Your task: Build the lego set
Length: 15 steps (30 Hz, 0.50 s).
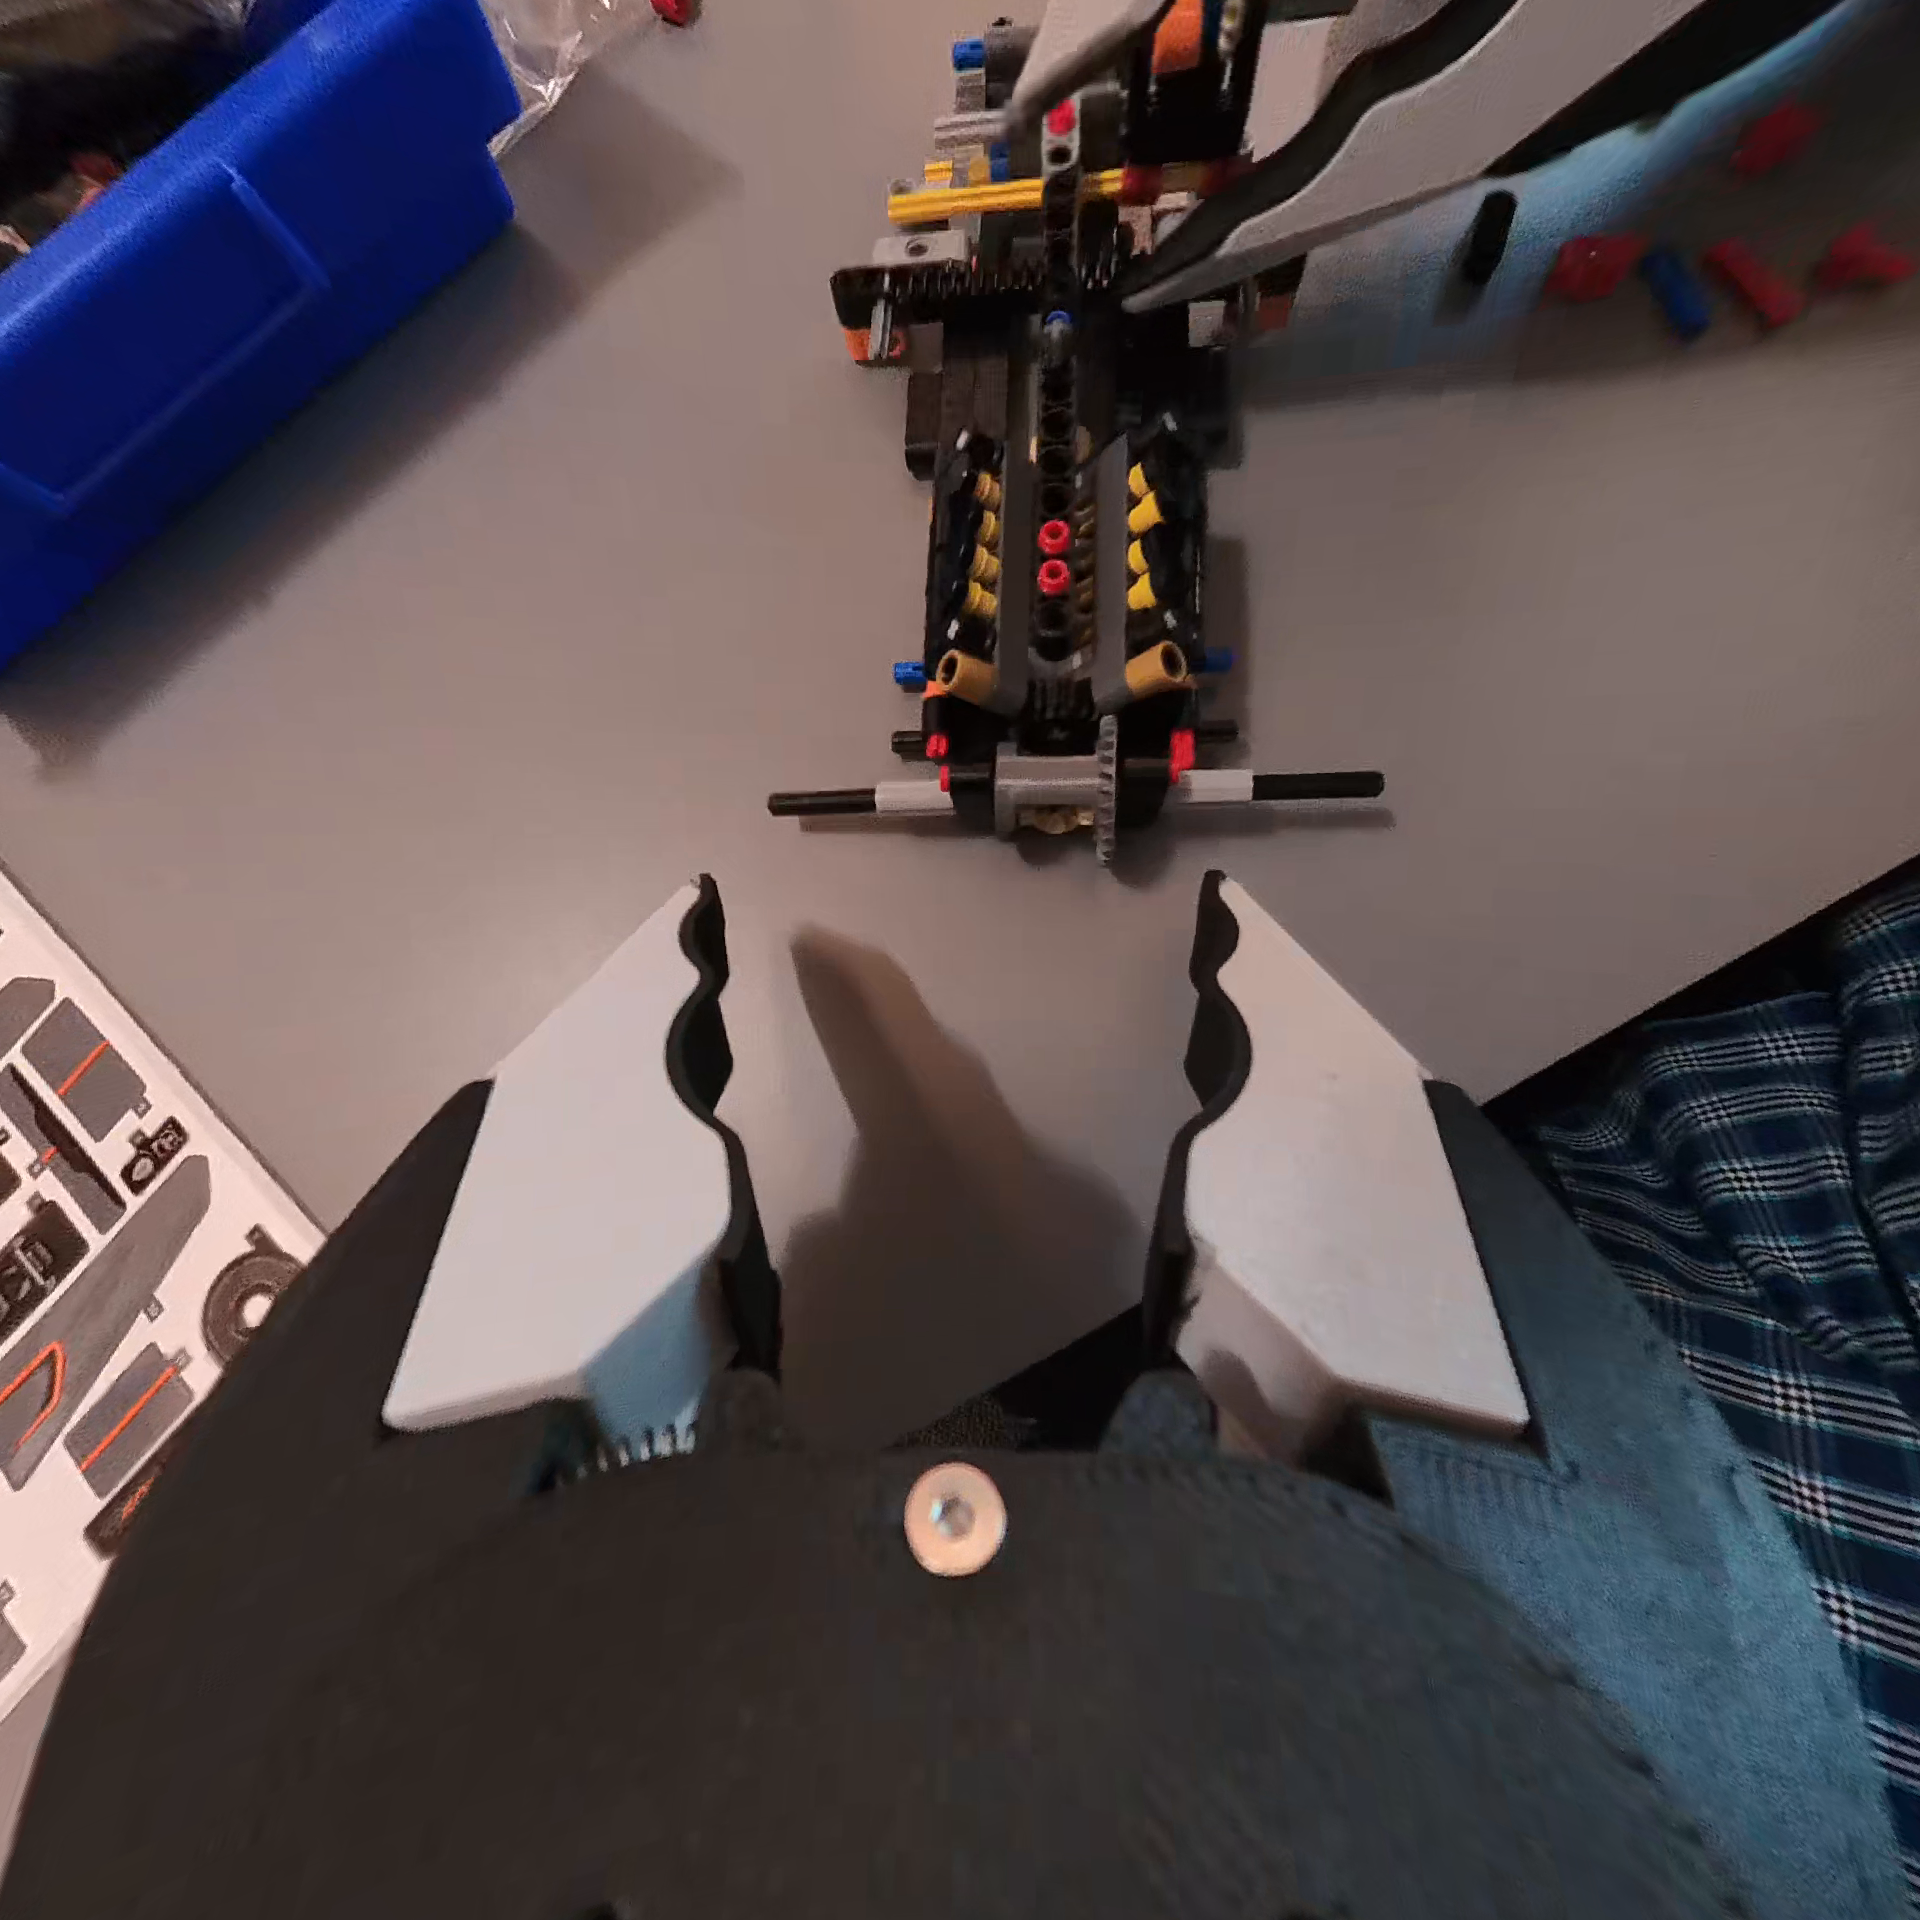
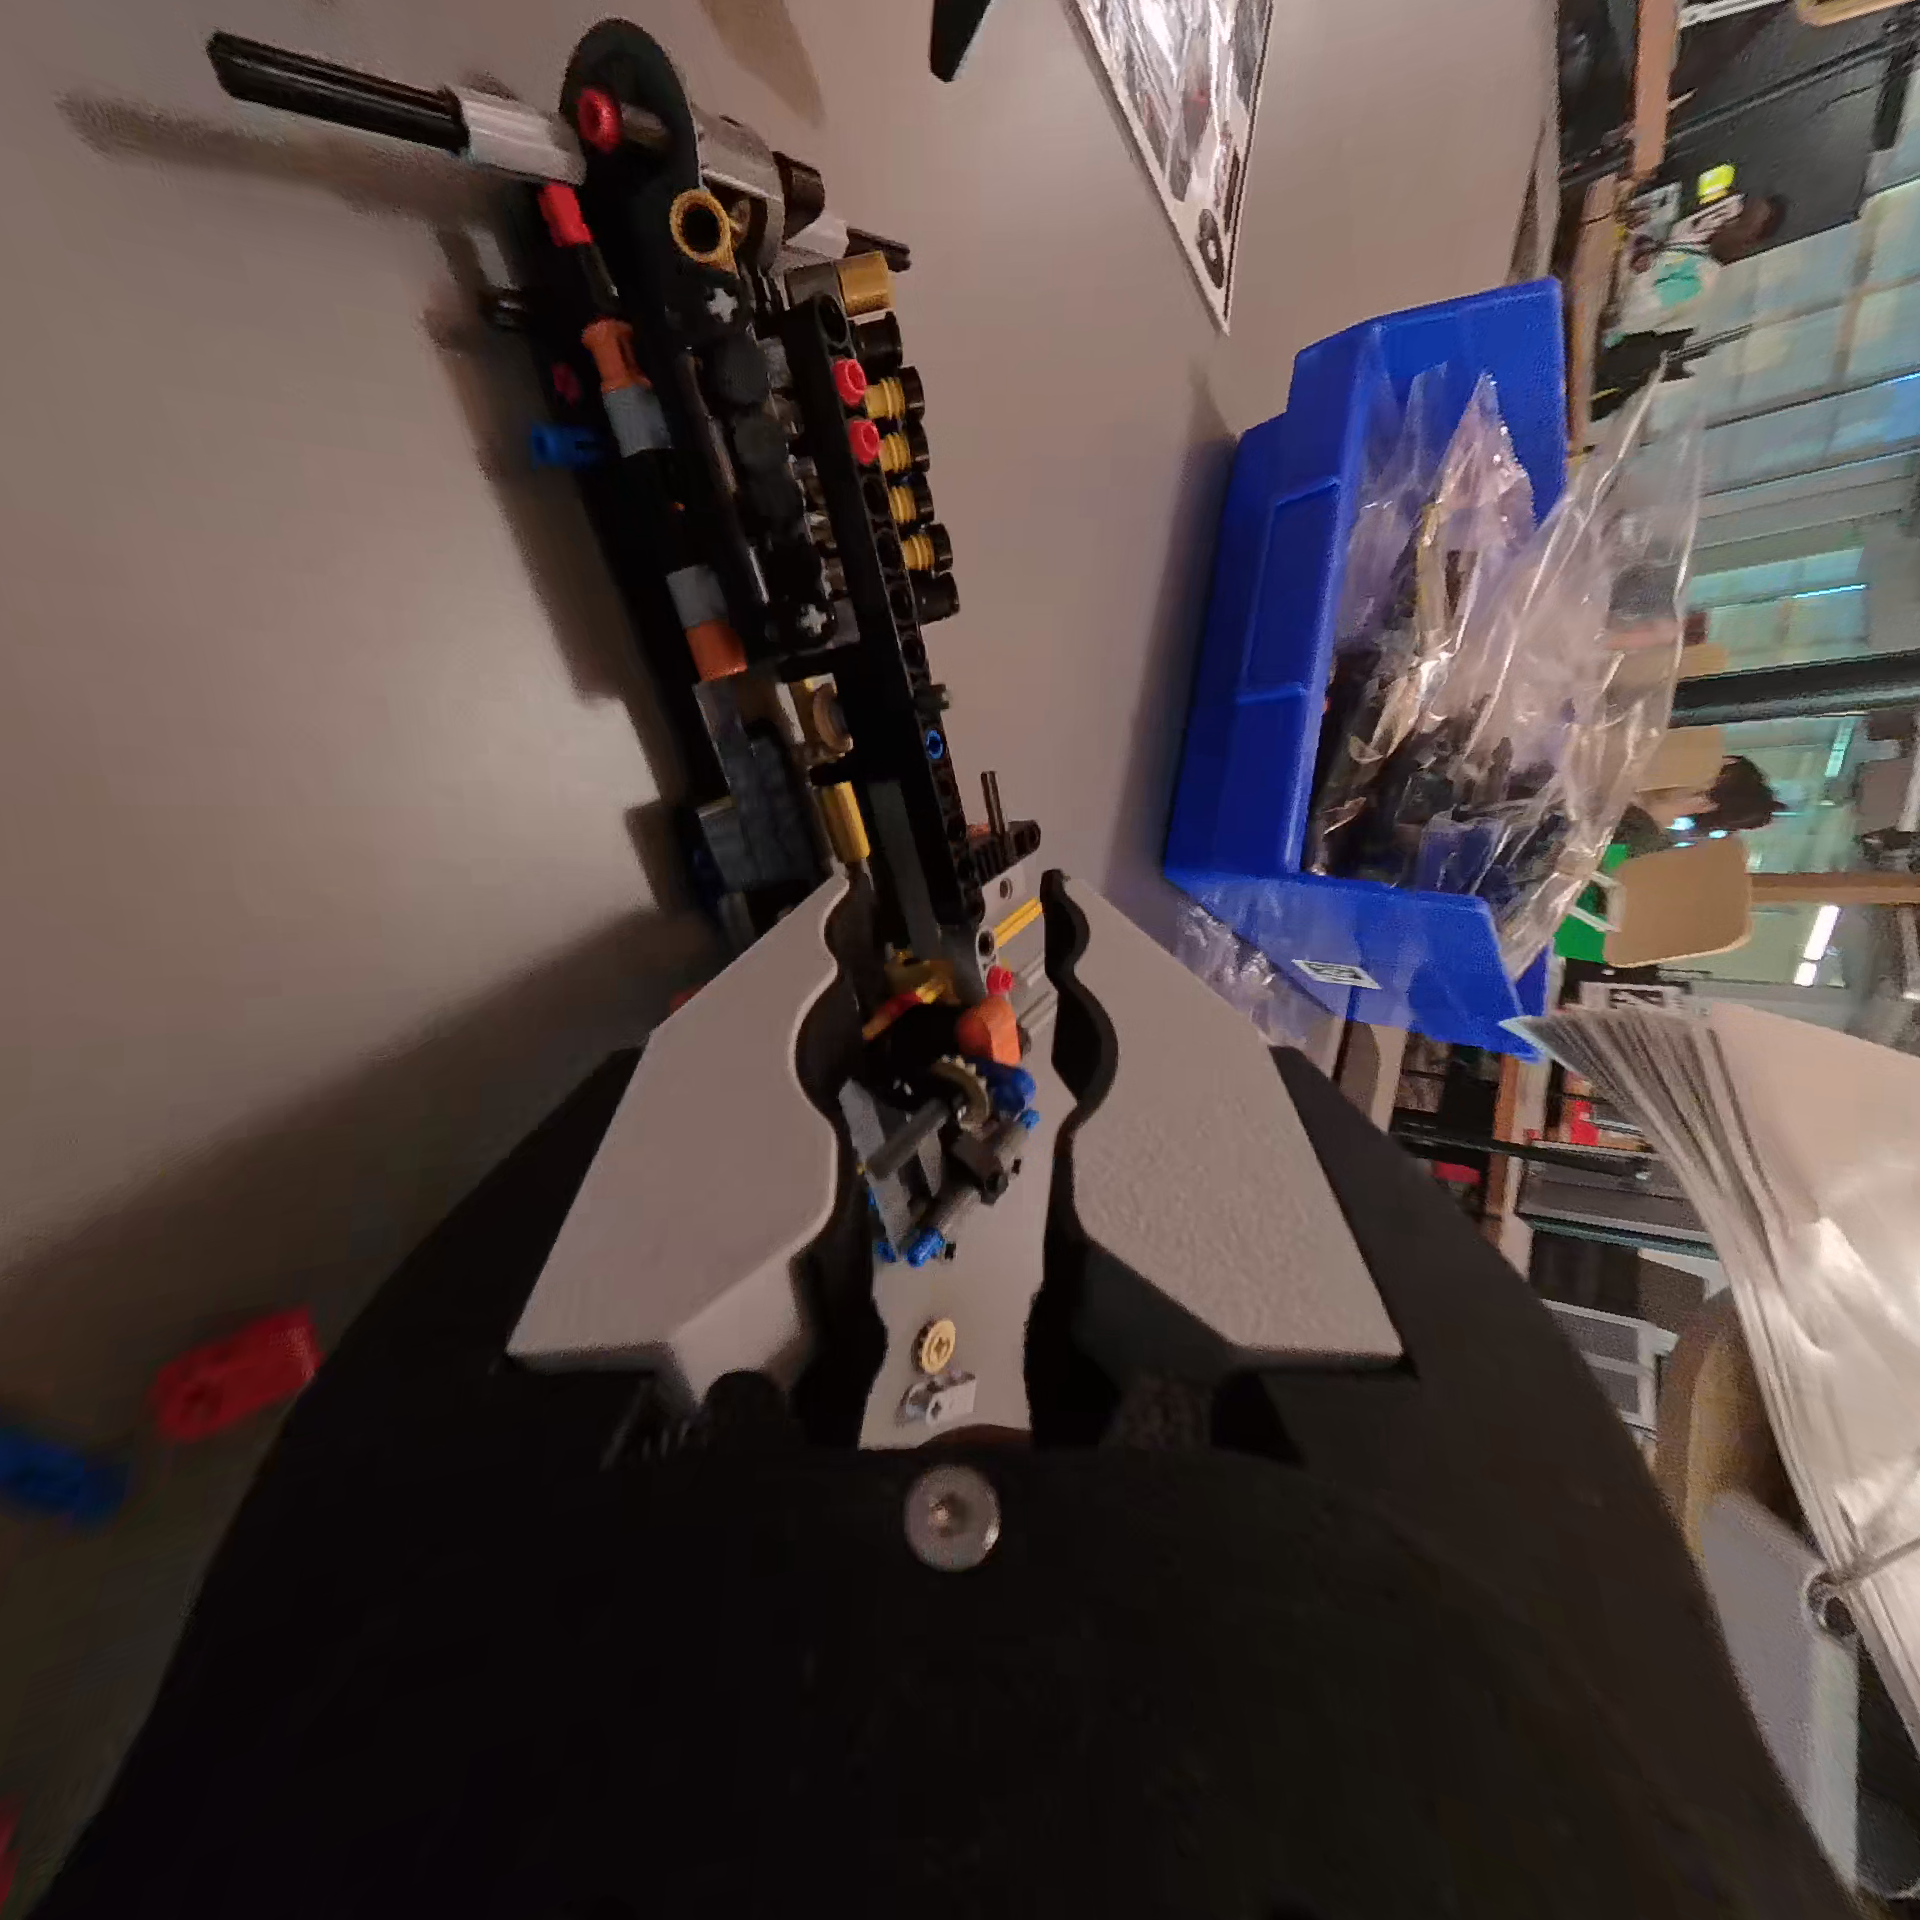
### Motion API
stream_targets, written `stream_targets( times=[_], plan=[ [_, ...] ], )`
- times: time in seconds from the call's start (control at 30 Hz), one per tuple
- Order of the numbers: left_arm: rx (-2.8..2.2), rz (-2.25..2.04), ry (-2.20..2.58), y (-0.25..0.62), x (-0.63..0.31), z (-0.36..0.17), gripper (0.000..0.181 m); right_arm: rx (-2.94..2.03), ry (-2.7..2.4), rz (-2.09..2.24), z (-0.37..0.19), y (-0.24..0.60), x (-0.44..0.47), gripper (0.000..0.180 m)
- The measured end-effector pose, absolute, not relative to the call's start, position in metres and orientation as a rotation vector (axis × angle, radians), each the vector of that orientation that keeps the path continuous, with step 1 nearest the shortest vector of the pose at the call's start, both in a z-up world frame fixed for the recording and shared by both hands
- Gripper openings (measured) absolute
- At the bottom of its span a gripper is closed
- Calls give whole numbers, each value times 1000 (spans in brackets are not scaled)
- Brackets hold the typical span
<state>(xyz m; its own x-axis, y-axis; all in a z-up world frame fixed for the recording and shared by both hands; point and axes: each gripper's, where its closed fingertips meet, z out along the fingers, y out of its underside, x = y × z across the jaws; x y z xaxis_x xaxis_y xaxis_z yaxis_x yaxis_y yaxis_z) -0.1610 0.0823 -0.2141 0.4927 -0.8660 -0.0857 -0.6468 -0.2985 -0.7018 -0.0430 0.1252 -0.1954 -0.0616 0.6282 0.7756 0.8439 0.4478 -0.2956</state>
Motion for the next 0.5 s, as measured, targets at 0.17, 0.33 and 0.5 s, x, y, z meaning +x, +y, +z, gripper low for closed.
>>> stream_targets(
  times=[0.17, 0.33, 0.5],
  plan=[
    [-2004, -413, 1220, 85, -155, -199, 88, -1317, -1758, -145, -181, 115, -24, 30],
    [-1958, -451, 1218, 84, -142, -187, 89, -1437, -1637, -6, -170, 125, -2, 31],
    [-1945, -462, 1242, 81, -131, -188, 90, -1502, -1620, 115, -177, 119, 0, 26]
  ],
)
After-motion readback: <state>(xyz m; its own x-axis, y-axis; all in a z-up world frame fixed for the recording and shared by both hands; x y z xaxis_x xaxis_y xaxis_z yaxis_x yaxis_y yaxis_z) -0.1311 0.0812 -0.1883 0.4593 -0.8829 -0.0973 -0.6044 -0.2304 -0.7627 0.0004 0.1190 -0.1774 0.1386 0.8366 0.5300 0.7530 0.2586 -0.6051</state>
